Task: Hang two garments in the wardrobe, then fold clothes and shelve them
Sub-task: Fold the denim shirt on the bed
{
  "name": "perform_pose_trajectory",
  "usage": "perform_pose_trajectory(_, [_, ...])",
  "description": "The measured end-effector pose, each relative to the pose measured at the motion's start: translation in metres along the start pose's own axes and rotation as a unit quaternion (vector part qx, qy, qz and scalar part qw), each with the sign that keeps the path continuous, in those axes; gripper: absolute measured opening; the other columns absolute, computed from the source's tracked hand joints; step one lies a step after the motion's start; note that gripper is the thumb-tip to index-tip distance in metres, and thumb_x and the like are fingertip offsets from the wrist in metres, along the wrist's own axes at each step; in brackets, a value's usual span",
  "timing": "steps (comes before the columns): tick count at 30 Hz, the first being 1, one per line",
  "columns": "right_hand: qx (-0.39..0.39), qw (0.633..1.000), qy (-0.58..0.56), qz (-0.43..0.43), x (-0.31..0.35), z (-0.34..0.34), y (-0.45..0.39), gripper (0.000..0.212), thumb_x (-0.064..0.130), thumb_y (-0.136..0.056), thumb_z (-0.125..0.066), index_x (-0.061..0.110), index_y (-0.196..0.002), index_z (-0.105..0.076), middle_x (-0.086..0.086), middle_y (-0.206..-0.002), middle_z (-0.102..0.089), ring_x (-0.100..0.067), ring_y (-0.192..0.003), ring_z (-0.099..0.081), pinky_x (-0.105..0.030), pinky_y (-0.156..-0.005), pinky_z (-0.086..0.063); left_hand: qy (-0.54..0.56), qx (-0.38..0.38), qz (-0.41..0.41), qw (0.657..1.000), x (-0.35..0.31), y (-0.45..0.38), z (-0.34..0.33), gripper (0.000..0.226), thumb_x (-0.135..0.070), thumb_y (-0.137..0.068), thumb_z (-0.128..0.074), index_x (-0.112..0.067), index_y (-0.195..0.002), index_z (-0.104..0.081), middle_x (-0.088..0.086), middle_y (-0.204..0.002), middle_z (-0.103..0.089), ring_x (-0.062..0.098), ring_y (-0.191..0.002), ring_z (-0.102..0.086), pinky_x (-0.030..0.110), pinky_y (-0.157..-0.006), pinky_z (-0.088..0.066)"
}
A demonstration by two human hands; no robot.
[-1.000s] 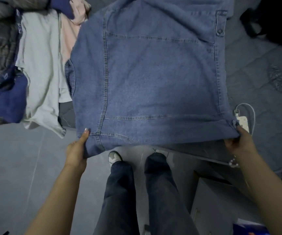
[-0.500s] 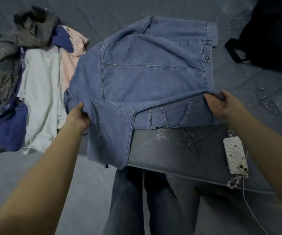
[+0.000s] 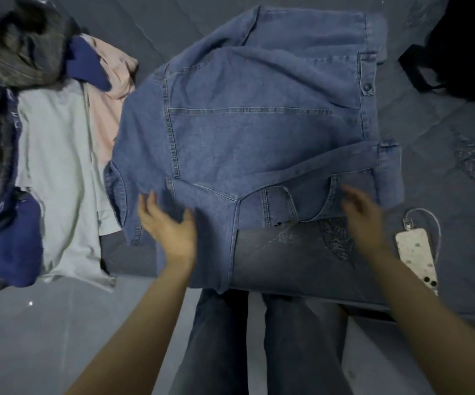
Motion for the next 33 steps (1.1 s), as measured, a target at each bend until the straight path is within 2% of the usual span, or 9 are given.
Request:
perform_pose_trajectory(3, [0.026,0.982,0.155,0.108,-0.01,0.004,0.013,0.041,-0.009,-0.093,-0.053,-0.002,-0.133,-0.053,-0.018,-0.146,-0.043,-0.027,-0.135,-0.04,-0.037,-0.111,-0.035,-0.066,0.116,-0.185,0.974,-0.02,0.034,-0.03,0.055,0.0,-0.083,-0.066,-0.006,-0.136,-0.05,0.016,-0.15,-0.034,0.031,-0.139,-0.031,0.032,-0.115,-0.021])
perform_pose_trajectory(7, [0.07,0.89,0.378,0.247,-0.012,0.013,-0.018,0.054,0.01,-0.095,-0.057,0.007,-0.146,-0.04,-0.015,-0.158,-0.023,-0.034,-0.146,-0.02,-0.053,-0.118,-0.019,-0.205,0.274,-0.423,0.839,-0.04,0.052,-0.101,0.051,-0.015,-0.093,-0.06,-0.016,-0.142,-0.048,0.012,-0.157,-0.027,0.029,-0.145,-0.026,0.049,-0.118,-0.021])
perform_pose_trajectory(9, [0.103,0.849,0.455,0.246,-0.016,0.017,-0.045,0.057,0.032,-0.102,-0.043,0.017,-0.154,-0.025,-0.007,-0.162,-0.008,-0.028,-0.15,-0.007,-0.051,-0.12,-0.006,-0.321,0.291,-0.434,0.79,-0.038,0.043,-0.137,0.053,-0.033,-0.101,-0.046,-0.028,-0.151,-0.031,0.007,-0.163,-0.007,0.026,-0.15,-0.007,0.057,-0.118,-0.008])
perform_pose_trajectory(15, [0.154,0.8,0.538,0.216,-0.059,0.021,-0.094,0.065,0.058,-0.096,-0.007,0.03,-0.154,0.003,0.002,-0.162,0.011,-0.02,-0.149,0.008,-0.035,-0.115,0.022,-0.446,0.275,-0.327,0.787,-0.005,0.007,-0.179,0.055,-0.065,-0.092,0.0,-0.052,-0.142,0.021,-0.003,-0.157,0.031,0.021,-0.145,0.027,0.068,-0.109,0.014])
perform_pose_trajectory(19, [0.144,0.803,0.538,0.212,-0.057,0.016,-0.088,0.064,0.051,-0.099,-0.016,0.024,-0.155,-0.004,-0.002,-0.162,0.007,-0.026,-0.15,0.002,-0.041,-0.117,0.017,-0.411,0.329,-0.319,0.788,-0.012,0.007,-0.176,0.056,-0.062,-0.097,-0.019,-0.053,-0.146,0.008,-0.005,-0.158,0.028,0.02,-0.145,0.027,0.066,-0.107,0.02])
perform_pose_trajectory(22, [0.125,0.849,0.472,0.202,-0.038,0.012,-0.077,0.06,0.029,-0.102,-0.044,0.014,-0.154,-0.019,-0.011,-0.162,-0.006,-0.033,-0.149,-0.004,-0.05,-0.12,0.007,-0.249,0.389,-0.27,0.845,-0.03,0.003,-0.154,0.053,-0.034,-0.098,-0.052,-0.039,-0.148,-0.033,-0.001,-0.163,0.004,0.02,-0.15,0.006,0.06,-0.115,0.011])
perform_pose_trajectory(27, [0.127,0.906,0.335,0.227,0.005,-0.031,-0.016,0.049,-0.006,-0.086,-0.061,0.002,-0.134,-0.053,-0.018,-0.148,-0.041,-0.038,-0.135,-0.036,-0.053,-0.113,-0.028,-0.016,0.132,-0.168,0.977,-0.025,-0.011,-0.051,0.024,0.003,-0.089,-0.057,-0.005,-0.109,-0.068,0.011,-0.12,-0.06,0.028,-0.114,-0.056,0.039,-0.101,-0.043])
perform_pose_trajectory(30, [0.235,0.914,0.253,0.213,0.025,-0.088,0.028,0.037,-0.003,-0.089,-0.058,0.005,-0.125,-0.06,-0.013,-0.124,-0.057,-0.032,-0.115,-0.053,-0.045,-0.097,-0.045,-0.065,-0.081,-0.053,0.993,0.023,-0.023,0.021,0.02,-0.006,-0.088,-0.06,-0.005,-0.107,-0.065,0.011,-0.106,-0.057,0.033,-0.102,-0.055,0.045,-0.092,-0.045])
perform_pose_trajectory(33, [0.324,0.896,0.221,0.207,0.042,-0.154,0.056,0.033,0.005,-0.092,-0.058,0.006,-0.125,-0.06,-0.01,-0.12,-0.059,-0.028,-0.109,-0.057,-0.039,-0.093,-0.048,-0.135,-0.12,0.077,0.981,0.073,-0.032,0.059,0.04,-0.022,-0.086,-0.071,-0.001,-0.118,-0.06,0.023,-0.116,-0.053,0.039,-0.111,-0.051,0.045,-0.098,-0.04])
Point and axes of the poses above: each hand's wrist, its own y-axis away from the middle knuckle, its own z-axis out of the back of the hand, x = y × z, the point moved 3 cm from there along -y, towards the middle knuckle
